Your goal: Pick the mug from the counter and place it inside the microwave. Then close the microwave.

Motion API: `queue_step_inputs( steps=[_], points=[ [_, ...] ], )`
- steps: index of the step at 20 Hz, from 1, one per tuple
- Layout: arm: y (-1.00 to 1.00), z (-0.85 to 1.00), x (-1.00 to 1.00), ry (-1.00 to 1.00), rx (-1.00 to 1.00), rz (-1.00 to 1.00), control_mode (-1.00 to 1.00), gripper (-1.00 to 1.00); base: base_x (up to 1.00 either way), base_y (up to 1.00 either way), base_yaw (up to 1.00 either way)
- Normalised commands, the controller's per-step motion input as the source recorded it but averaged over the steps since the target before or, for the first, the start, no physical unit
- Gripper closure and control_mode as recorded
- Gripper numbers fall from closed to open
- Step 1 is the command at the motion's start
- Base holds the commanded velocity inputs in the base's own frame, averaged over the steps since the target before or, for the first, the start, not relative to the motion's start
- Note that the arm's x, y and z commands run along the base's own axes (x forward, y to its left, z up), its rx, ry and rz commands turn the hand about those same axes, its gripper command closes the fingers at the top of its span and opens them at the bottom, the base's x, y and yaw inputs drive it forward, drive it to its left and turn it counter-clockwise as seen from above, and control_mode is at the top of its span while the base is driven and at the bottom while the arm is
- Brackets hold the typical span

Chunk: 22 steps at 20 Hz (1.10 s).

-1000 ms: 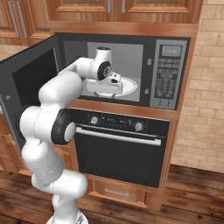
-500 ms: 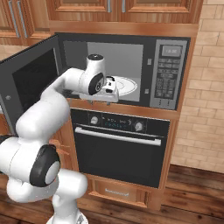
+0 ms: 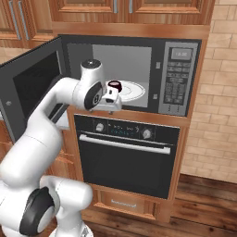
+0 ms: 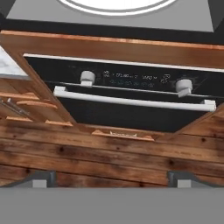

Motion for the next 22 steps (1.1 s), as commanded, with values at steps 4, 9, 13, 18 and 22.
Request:
queue_step_inputs(
  steps=[4,9,13,18,22],
  points=[
    [0.0,0.33,-0.57,-0.08,0.0,0.0,-1.0,-1.0,0.0,0.0,0.0],
    [0.0,0.26,-0.63,-0.12,0.0,0.0,-1.0,-1.0,0.0,0.0,0.0],
    [0.0,0.16,-0.71,-0.15,0.0,0.01,-1.0,-1.0,0.0,0.0,0.0],
    [0.01,0.0,-0.7,-0.15,0.0,0.0,-1.0,-1.0,0.0,0.0,0.0],
    [0.04,0.04,-0.65,-0.14,0.0,0.0,-1.0,-1.0,0.0,0.0,0.0]
  ],
)
